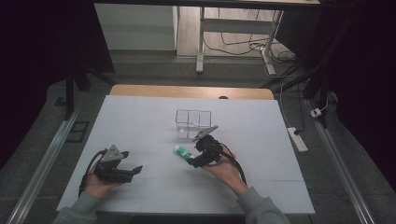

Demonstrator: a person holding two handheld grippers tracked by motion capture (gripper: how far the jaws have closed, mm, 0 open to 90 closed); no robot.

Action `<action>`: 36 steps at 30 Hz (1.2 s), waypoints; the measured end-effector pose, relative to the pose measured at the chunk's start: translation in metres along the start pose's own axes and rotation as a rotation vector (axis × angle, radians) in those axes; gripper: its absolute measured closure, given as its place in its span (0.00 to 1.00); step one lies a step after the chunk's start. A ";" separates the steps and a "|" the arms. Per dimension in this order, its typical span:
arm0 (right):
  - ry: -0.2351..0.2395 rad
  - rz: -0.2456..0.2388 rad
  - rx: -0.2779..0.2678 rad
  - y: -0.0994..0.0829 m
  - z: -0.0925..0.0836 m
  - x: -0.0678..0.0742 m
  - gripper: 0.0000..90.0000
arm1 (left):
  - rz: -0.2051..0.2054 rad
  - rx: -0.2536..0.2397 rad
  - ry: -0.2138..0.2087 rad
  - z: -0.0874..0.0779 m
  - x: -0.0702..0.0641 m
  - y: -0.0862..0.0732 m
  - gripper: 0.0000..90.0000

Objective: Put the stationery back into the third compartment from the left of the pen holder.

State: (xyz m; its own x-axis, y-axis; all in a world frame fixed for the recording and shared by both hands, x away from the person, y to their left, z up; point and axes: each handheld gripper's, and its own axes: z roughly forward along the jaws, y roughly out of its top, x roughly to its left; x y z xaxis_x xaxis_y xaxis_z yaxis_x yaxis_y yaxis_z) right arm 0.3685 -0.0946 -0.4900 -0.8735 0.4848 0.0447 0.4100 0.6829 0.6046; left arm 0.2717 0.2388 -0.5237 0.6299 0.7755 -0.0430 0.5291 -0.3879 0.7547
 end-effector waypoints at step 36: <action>-0.060 -0.074 0.131 0.004 0.027 0.003 0.73 | 0.003 0.001 0.015 -0.003 -0.004 -0.003 0.20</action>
State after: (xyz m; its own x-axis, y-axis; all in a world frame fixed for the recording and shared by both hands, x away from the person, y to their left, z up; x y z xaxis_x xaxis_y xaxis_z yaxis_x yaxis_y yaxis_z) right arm 0.3745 -0.0758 -0.5088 -0.8868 0.4598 -0.0462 0.3793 0.7815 0.4954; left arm 0.2654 0.2382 -0.5238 0.6232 0.7814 -0.0308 0.5276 -0.3910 0.7542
